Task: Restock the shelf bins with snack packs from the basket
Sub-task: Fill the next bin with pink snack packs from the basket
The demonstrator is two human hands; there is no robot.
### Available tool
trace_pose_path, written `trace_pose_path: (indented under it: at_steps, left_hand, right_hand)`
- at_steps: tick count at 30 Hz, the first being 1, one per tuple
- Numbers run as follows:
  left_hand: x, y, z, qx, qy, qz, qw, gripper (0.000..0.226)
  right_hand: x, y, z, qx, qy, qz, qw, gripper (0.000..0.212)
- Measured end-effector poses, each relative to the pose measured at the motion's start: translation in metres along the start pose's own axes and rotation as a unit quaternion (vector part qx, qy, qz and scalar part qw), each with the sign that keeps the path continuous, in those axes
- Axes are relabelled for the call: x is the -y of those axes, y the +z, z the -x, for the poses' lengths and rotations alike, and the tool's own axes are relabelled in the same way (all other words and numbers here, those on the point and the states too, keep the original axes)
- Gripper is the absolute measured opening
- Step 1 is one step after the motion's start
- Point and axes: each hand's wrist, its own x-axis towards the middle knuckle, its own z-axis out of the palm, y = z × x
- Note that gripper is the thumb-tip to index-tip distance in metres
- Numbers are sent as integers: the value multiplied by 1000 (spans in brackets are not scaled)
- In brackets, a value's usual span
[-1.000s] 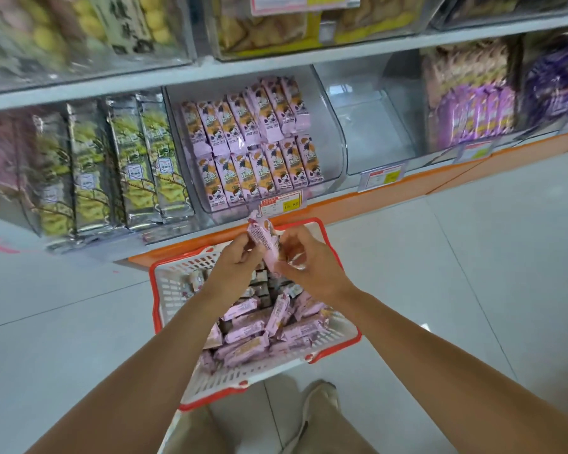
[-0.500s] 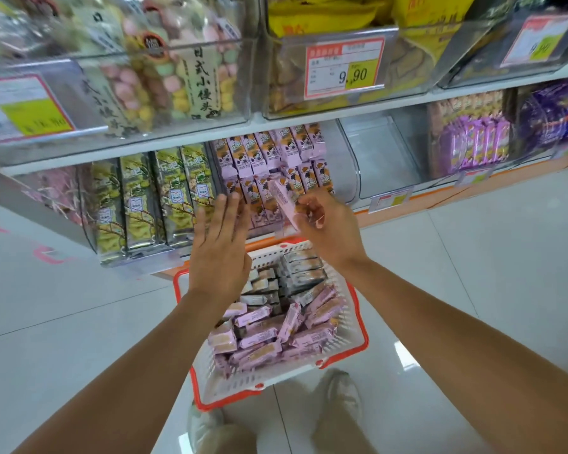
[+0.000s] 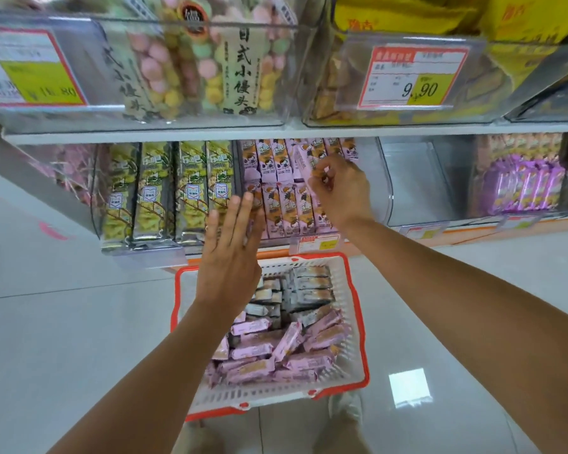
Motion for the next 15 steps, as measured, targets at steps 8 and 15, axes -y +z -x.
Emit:
trace_pose_path:
  at_steps: [8, 15]
  left_hand:
    - [-6, 12, 1, -31, -29, -11, 999, 89]
    - [-6, 24, 0, -73, -21, 4, 997, 91]
  right_hand:
    - [-8, 29, -43, -6, -36, 36, 999, 8]
    - [-18, 63, -63, -9, -13, 73, 997, 12]
